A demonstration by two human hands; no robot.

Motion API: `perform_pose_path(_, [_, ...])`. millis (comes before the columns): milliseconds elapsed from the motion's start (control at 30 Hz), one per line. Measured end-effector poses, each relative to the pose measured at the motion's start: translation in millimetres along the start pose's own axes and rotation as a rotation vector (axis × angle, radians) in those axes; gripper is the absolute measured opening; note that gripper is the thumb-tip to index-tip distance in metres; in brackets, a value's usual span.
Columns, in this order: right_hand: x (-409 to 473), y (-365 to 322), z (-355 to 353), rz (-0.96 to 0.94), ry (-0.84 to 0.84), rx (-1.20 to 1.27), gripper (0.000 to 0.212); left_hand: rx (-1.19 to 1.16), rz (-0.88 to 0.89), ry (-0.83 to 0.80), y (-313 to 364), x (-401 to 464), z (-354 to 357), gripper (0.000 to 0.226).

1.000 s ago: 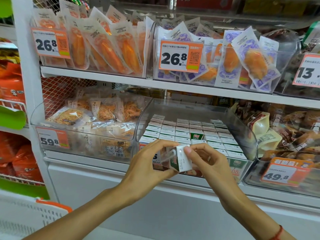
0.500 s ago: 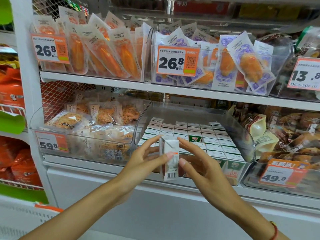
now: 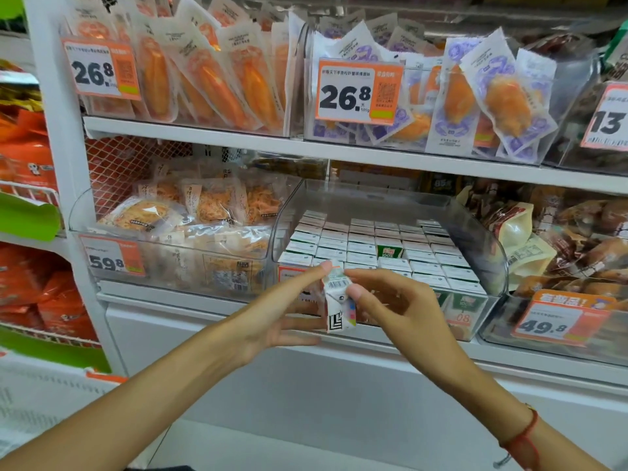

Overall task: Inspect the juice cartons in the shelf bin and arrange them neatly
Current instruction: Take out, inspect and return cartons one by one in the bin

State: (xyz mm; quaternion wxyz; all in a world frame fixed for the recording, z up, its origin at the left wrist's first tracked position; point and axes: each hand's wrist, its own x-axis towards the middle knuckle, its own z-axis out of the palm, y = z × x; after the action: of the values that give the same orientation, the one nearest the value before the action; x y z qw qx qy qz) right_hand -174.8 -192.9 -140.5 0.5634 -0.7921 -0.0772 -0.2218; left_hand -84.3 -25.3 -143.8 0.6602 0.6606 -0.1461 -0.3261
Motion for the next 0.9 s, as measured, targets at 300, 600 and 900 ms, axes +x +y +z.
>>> perform_pose_path(300, [4.3, -0.8, -1.3, 0.220, 0.062, 0.139, 0.014, 0.003, -0.111, -0.040, 0.5, 2.5, 4.3, 0.066])
perform_pose_path(600, [7.3, 5.4, -7.0, 0.518, -0.141, 0.164, 0.045, -0.079, 0.068, 0.108, -2.6, 5.0, 8.4, 0.060])
perform_pose_path(900, [1.3, 2.0, -8.2, 0.318, 0.116, 0.087, 0.038, 0.090, 0.274, 0.127, 7.2, -6.6, 16.2, 0.049])
